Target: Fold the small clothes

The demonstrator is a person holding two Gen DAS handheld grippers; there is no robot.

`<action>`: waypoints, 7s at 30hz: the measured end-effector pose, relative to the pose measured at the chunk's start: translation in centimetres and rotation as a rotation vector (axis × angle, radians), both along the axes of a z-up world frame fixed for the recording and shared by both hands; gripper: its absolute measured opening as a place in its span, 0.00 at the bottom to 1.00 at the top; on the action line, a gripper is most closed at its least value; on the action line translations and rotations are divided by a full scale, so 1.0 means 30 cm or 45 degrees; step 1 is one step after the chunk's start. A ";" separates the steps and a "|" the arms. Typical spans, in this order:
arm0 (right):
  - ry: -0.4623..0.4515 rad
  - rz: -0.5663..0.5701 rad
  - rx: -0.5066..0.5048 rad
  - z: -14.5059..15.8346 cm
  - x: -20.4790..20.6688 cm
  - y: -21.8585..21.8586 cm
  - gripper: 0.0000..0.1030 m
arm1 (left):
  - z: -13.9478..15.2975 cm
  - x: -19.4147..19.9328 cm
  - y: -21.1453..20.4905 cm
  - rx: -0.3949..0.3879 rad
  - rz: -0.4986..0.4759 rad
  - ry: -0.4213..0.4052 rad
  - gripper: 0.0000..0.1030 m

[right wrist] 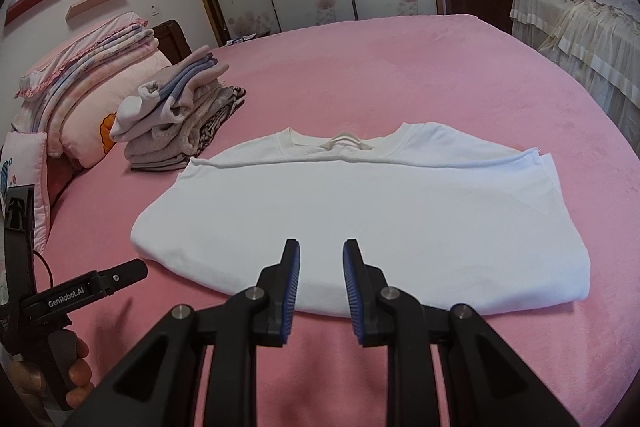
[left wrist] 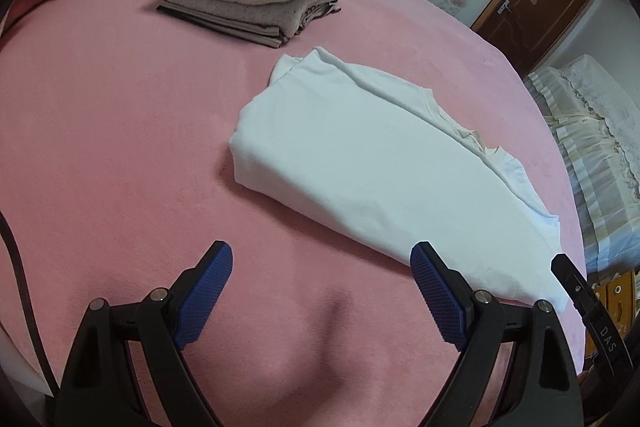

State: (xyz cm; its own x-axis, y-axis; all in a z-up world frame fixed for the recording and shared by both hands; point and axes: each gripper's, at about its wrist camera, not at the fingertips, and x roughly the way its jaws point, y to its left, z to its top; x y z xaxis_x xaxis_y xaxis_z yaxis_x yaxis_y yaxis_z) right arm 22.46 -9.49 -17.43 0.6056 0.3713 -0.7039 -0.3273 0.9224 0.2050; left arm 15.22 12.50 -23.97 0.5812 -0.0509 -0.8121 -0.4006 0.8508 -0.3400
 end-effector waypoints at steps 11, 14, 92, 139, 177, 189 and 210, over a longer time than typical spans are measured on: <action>0.018 0.009 -0.024 -0.046 0.023 0.026 0.21 | -0.132 0.073 0.030 -0.322 0.003 -0.009 0.87; 0.022 0.010 -0.023 -0.055 0.030 0.029 0.21 | -0.165 0.095 0.049 -0.414 0.022 -0.059 0.87; 0.120 -0.096 0.074 -0.138 0.269 -0.388 0.03 | 0.203 0.371 -0.727 -0.067 -0.545 -0.397 0.14; 0.300 -0.153 0.289 -0.074 0.292 -0.813 0.18 | 0.159 0.187 -0.961 0.058 -0.762 -0.273 0.76; 0.250 -0.130 0.101 -0.071 0.182 -0.707 0.31 | 0.113 0.352 -0.592 0.201 -0.554 -0.125 0.83; 0.264 -0.104 -0.043 -0.137 0.551 -0.533 0.20 | 0.040 0.785 -0.639 0.079 -0.551 -0.091 0.57; 0.296 -0.230 -0.002 -0.254 0.590 -0.675 0.00 | -0.096 0.850 -0.655 0.204 -0.570 0.060 0.58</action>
State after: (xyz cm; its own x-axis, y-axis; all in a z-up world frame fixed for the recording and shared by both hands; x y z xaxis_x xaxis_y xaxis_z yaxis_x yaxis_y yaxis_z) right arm 40.17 -29.73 -25.04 0.4839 0.2712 -0.8320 -0.1020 0.9618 0.2542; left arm 40.72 -7.16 -26.85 0.4932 -0.1600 -0.8551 0.0056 0.9835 -0.1808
